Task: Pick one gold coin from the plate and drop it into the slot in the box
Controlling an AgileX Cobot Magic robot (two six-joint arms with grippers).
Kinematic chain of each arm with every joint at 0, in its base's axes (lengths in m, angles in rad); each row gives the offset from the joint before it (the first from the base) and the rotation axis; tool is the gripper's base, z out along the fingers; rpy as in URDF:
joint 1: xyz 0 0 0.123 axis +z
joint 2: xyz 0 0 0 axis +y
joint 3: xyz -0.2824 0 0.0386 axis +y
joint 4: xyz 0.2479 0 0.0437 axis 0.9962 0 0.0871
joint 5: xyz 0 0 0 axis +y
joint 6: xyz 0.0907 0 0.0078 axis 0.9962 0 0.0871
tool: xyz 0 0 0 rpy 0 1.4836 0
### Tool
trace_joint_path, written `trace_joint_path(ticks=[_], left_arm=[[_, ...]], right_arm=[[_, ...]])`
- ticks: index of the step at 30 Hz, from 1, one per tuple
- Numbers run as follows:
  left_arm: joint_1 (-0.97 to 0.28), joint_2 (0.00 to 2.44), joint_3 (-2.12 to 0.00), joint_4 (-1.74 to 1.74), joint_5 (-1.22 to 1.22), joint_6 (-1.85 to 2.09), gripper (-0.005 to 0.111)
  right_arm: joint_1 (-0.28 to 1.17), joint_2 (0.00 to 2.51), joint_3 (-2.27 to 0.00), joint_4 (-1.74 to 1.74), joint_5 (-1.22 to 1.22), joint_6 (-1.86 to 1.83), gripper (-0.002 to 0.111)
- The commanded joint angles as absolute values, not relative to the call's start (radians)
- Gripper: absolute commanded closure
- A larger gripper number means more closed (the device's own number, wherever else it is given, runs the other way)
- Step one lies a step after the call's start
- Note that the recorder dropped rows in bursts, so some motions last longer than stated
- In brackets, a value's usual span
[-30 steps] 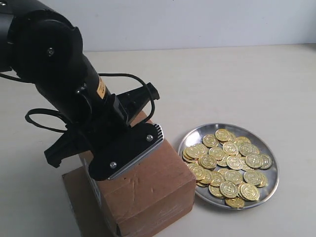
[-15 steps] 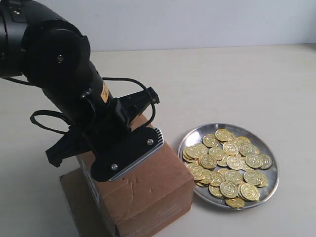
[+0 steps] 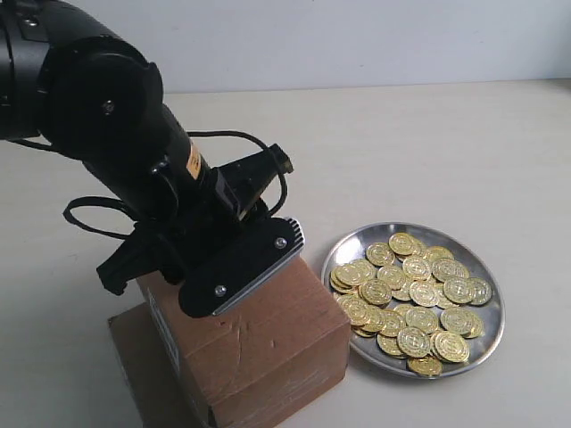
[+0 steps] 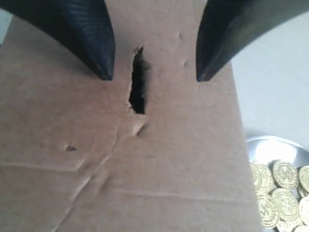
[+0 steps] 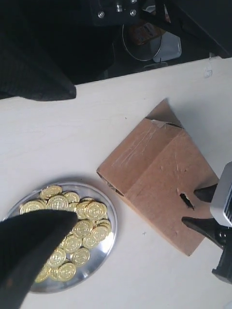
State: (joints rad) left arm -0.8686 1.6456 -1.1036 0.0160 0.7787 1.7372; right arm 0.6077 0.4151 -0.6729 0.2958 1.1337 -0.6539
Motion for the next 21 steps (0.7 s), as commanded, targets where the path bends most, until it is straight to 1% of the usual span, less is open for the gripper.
trace_joint_path(ticks=[1,2,3,4,5,7,9,12,17,21], left_arm=[[-0.869,1.544,-1.16,0.066,0.704,1.624,0.065],[-0.869,1.51,-1.176,0.069,0.697,1.557,0.074],[-0.869,1.442,-1.206,0.069,0.702,1.424,0.095],[-0.869,1.4,-1.216,0.069,0.712,1.349,0.107],[-0.853,1.322,-1.221,0.071,0.732,1.212,0.107],[-0.819,1.188,-1.196,0.067,0.772,0.983,0.107],[-0.792,1.055,-1.116,0.058,0.769,0.855,0.107],[-0.787,0.928,-0.98,-0.021,0.695,0.796,0.107],[-0.787,0.729,-0.713,-0.188,0.476,0.714,0.107],[-0.787,0.63,-0.511,-0.349,0.291,0.682,0.107]], right_arm=[[0.605,0.377,-0.669,0.028,0.895,-0.546,0.064],[0.605,0.365,-0.669,-0.05,0.828,-0.492,0.073],[0.605,0.351,-0.669,-0.189,0.711,-0.405,0.09],[0.605,0.347,-0.669,-0.265,0.651,-0.345,0.099],[0.605,0.343,-0.669,-0.368,0.555,-0.179,0.108],[0.605,0.343,-0.661,-0.397,0.48,0.0,0.108],[0.605,0.337,-0.602,-0.374,0.38,0.091,0.108],[0.605,0.325,-0.487,-0.342,0.251,0.173,0.108],[0.605,0.322,-0.303,-0.307,0.053,0.355,0.108],[0.605,0.322,-0.209,-0.305,-0.101,0.461,0.108]])
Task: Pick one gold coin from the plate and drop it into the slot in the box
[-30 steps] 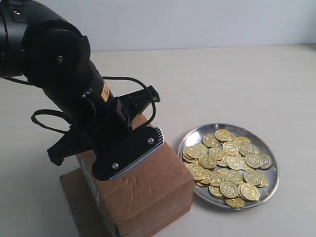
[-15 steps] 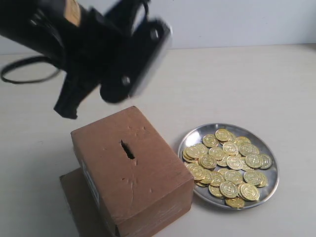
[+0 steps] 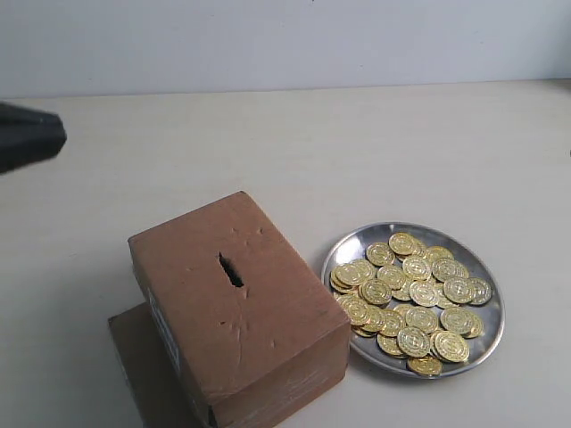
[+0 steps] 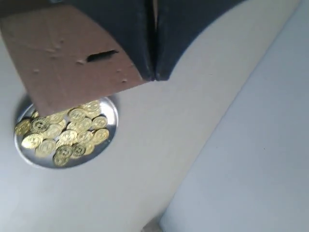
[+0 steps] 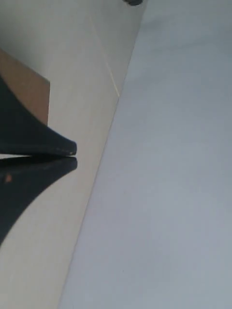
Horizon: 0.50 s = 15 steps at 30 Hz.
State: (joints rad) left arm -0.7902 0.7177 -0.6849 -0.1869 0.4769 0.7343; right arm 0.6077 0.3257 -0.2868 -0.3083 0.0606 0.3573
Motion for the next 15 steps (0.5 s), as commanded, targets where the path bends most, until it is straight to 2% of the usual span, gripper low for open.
trace_joint_path(ticks=[1,7,15], left_arm=[[-0.787,0.61,-0.451,-0.407,0.238,0.674,0.107],[-0.787,0.557,-0.254,-0.679,0.039,0.655,0.107],[-0.787,0.557,-0.113,-0.698,0.025,0.642,0.107]], right_arm=[[0.605,0.322,-0.188,-0.305,-0.139,0.474,0.108],[0.605,0.322,-0.093,-0.262,-0.235,0.484,0.108],[0.605,0.322,0.0,-0.26,-0.305,0.48,0.108]])
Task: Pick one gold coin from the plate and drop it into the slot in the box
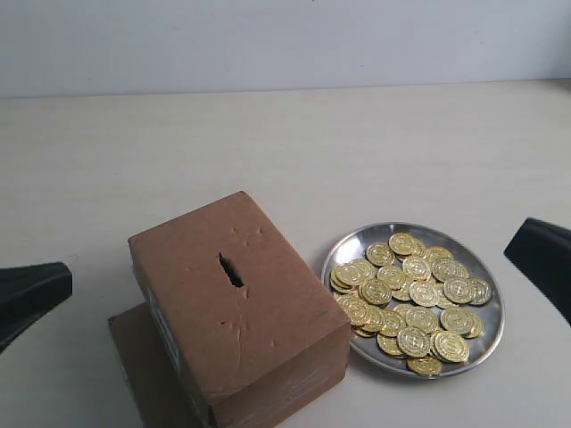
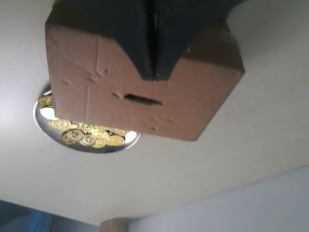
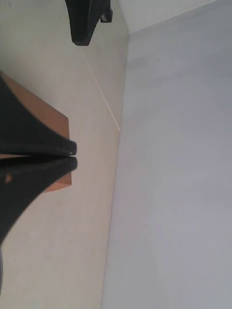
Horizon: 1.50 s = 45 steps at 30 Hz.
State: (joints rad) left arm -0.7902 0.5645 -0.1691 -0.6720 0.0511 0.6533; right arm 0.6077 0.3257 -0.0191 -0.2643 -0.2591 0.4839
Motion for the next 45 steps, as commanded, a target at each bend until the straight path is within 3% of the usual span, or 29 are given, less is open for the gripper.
trace_joint_path(ticks=[1,7,14,29,34,38,45], left_arm=[[-0.787,0.557,-0.102,-0.704,0.018,0.63,0.107],[-0.787,0.557,0.0,-0.717,-0.071,0.477,0.107],[-0.787,0.557,0.0,-0.717,-0.05,0.465,0.107],[-0.787,0.557,0.0,-0.717,-0.029,0.467,0.107],[-0.784,0.525,0.0,-0.717,-0.029,0.467,0.107],[-0.694,0.459,0.0,-0.717,-0.029,0.467,0.107],[-0.393,0.256,0.0,-0.717,-0.031,0.467,0.107]], right_arm=[[0.605,0.322,0.0,-0.262,-0.285,0.478,0.108],[0.605,0.322,0.0,-0.264,-0.237,0.467,0.108],[0.605,0.322,0.0,-0.261,-0.218,0.651,0.108],[0.605,0.322,0.0,-0.261,-0.218,0.658,0.108],[0.584,0.215,0.0,-0.264,-0.224,0.658,0.108],[0.464,0.098,0.0,-0.264,-0.237,0.658,0.108],[0.256,0.019,0.0,-0.262,-0.237,0.658,0.108]])
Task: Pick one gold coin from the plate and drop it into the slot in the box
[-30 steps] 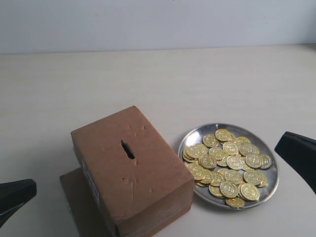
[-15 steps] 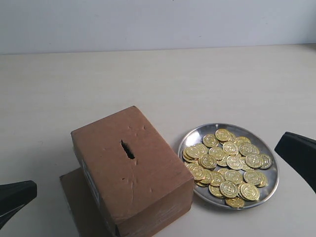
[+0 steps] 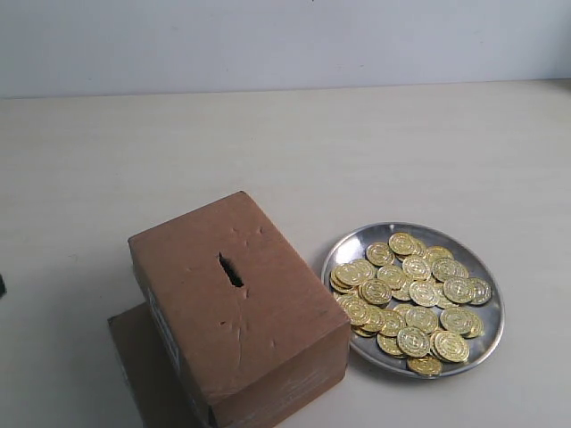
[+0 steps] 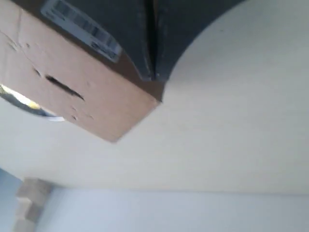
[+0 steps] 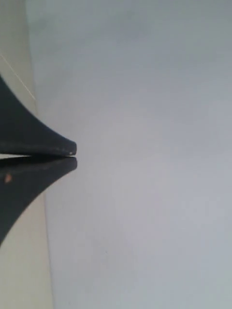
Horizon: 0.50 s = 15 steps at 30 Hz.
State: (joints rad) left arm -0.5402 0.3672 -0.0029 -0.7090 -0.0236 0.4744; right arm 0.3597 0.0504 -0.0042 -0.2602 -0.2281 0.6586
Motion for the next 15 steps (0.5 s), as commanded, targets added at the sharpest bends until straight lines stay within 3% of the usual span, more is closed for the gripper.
trace_joint_path(ticks=[1,9,15], left_arm=[[-0.362,0.227,0.0,-0.717,-0.031,0.467,0.107],[-0.211,0.008,0.0,-0.717,-0.031,0.467,0.107],[-0.187,0.0,0.0,-0.717,-0.034,0.467,0.107]], right_arm=[[0.228,0.014,0.0,-0.262,-0.237,0.658,0.108],[0.003,0.0,0.0,-0.264,-0.233,0.658,0.108],[-0.046,0.0,0.0,-0.264,-0.233,0.658,0.108]])
